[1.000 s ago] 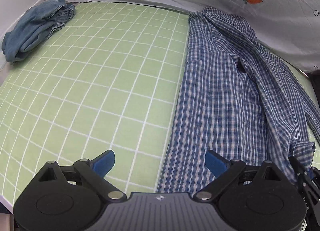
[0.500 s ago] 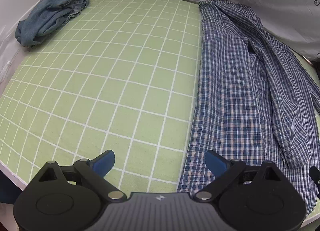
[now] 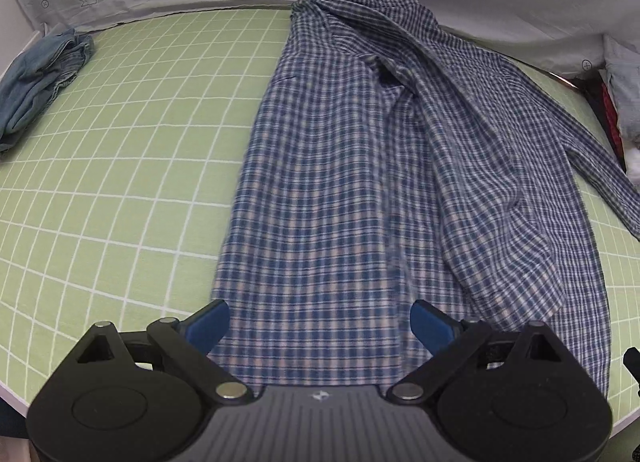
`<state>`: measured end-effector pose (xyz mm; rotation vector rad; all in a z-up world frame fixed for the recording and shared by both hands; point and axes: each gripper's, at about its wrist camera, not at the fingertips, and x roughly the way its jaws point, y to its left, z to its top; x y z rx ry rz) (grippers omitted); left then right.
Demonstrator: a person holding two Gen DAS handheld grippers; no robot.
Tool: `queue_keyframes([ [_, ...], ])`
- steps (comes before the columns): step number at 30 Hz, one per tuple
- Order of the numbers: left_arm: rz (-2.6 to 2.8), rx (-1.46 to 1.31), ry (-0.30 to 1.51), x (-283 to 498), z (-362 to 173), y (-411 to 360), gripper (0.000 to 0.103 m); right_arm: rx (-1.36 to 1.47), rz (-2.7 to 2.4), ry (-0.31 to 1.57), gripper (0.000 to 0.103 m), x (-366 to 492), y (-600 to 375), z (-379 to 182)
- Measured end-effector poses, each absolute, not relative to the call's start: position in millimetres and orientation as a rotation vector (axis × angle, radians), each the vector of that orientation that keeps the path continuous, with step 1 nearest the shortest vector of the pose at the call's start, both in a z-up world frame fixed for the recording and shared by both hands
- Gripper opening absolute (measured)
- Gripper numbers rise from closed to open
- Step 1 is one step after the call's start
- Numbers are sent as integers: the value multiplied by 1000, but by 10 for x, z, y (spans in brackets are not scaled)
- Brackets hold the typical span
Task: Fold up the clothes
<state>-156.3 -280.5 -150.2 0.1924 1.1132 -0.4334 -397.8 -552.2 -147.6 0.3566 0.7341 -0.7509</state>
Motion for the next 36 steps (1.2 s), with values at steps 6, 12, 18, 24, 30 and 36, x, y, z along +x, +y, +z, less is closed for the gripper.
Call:
queue_keyframes([
  [6,-422,179,1099,-1838,-1544,-3452,97,342,-707,758,103,-4120,-6398,-1552],
  [12,-435,191,1094,-2057,-1596,-3991,97,319,-718,790,103,-4289,-6928,-1582],
  [18,-434,217,1097,-2201,-1672,-4463,88,312,-674,857,103,-4449,-7095,-1770],
  [24,-433,261,1121,-2198,-1776,-4612,60,303,-667,867,103,-4518,-7213,-1813],
  [30,-429,190,1160,-2150,-1854,-4515,21,312,-669,871,103,-4501,-7291,-1838],
  [36,-445,50,1157,-2128,-1760,-4320,3,299,-633,870,103,-4366,-7250,-1832],
])
